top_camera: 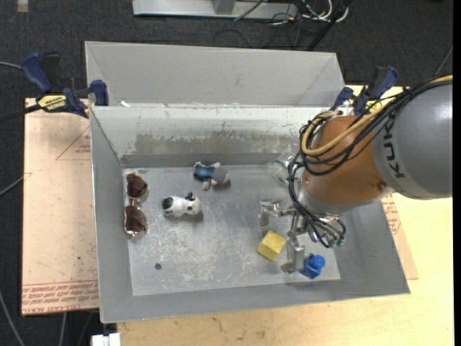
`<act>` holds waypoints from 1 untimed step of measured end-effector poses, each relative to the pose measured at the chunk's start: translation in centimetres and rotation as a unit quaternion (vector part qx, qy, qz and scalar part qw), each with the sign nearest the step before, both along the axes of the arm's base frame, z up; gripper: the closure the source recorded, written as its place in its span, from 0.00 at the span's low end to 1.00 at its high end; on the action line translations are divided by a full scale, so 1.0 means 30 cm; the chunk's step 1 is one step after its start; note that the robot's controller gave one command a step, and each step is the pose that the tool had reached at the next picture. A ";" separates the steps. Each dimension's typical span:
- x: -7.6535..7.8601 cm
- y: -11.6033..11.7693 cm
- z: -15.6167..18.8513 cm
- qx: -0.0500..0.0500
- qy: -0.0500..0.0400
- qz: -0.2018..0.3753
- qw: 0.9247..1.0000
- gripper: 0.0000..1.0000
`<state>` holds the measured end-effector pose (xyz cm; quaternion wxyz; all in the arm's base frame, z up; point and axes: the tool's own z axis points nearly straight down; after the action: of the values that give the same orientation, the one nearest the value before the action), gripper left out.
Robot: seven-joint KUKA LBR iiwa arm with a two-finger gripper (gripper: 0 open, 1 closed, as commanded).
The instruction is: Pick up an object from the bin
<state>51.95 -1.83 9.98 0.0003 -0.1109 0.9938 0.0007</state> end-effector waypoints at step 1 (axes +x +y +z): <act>0.010 0.001 -0.091 0.000 0.000 0.117 0.993 0.00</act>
Offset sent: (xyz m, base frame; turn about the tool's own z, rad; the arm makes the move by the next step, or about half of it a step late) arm 0.0009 -0.0019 -0.0298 -0.0616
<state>52.26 -1.81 7.26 0.0006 -0.2269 0.9739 0.0005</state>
